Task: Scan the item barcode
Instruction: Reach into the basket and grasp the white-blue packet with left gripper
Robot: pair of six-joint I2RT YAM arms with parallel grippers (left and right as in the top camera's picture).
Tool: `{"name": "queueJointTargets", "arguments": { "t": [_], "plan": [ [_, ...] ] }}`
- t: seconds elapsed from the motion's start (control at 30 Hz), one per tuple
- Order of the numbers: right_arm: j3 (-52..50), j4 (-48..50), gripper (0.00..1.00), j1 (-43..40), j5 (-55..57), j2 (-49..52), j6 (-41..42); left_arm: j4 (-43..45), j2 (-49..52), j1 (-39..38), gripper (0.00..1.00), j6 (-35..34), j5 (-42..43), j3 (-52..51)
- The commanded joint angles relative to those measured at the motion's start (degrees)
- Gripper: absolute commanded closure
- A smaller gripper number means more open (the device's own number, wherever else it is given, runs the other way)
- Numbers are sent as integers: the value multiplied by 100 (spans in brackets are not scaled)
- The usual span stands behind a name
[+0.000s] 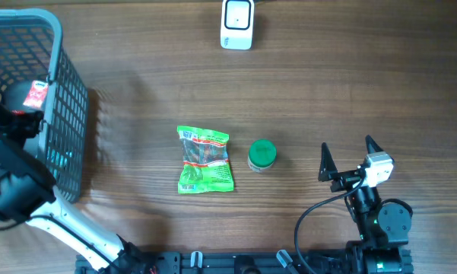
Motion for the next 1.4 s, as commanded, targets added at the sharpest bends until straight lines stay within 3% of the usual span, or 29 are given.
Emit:
{"name": "queueJointTargets", "arguments": {
  "t": [0.0, 0.13, 0.17, 0.2, 0.23, 0.27, 0.43, 0.57, 0.7, 0.83, 0.97, 1.0, 1.07, 1.17, 1.27, 1.37],
  "plan": [
    [-7, 22, 0, 28, -72, 7, 72, 210, 468, -4, 0, 131, -46, -361],
    [-7, 22, 0, 28, -72, 7, 70, 595, 564, -4, 4, 131, -66, -881],
    [-7, 22, 0, 28, -72, 7, 74, 629, 564, -4, 24, 129, -109, -962],
    [-7, 22, 0, 28, -72, 7, 72, 629, 564, -4, 55, 129, -184, -1010],
    [-7, 22, 0, 28, -72, 7, 72, 590, 564, -4, 92, 129, -271, -1023],
    [-7, 22, 0, 28, -72, 7, 72, 533, 555, -4, 96, 129, -363, -1021],
    [-7, 22, 0, 28, -72, 7, 74, -20, 223, 28, 96, 129, -863, -560],
    [-7, 22, 0, 28, -72, 7, 72, -717, -389, 28, 96, 129, -704, 592],
    [-7, 22, 0, 28, -72, 7, 74, -1180, -1220, 15, 96, 376, 181, 2343],
    [-7, 22, 0, 28, -72, 7, 70, -1067, -2662, -393, 96, 275, 1272, 3224],
    [-7, 22, 0, 28, -72, 7, 72, -1137, -3589, -1746, 96, 262, 1698, 3222],
    [-7, 22, 0, 28, -72, 7, 72, -1174, -3753, -2524, 96, 267, 1569, 3215],
    [-7, 22, 0, 28, -72, 7, 70, -1174, -3814, -3980, 96, 232, 798, 3169],
    [-7, 22, 0, 28, -72, 7, 72, -1176, -3622, -5801, 94, -457, -953, 2778],
    [-7, 22, 0, 28, -72, 7, 72, -1174, -3329, -6642, 96, -1126, -1947, 2037],
    [-7, 22, 0, 28, -72, 7, 72, -1169, -3091, -6835, 96, -1937, -2214, 1117]
  ]
}}
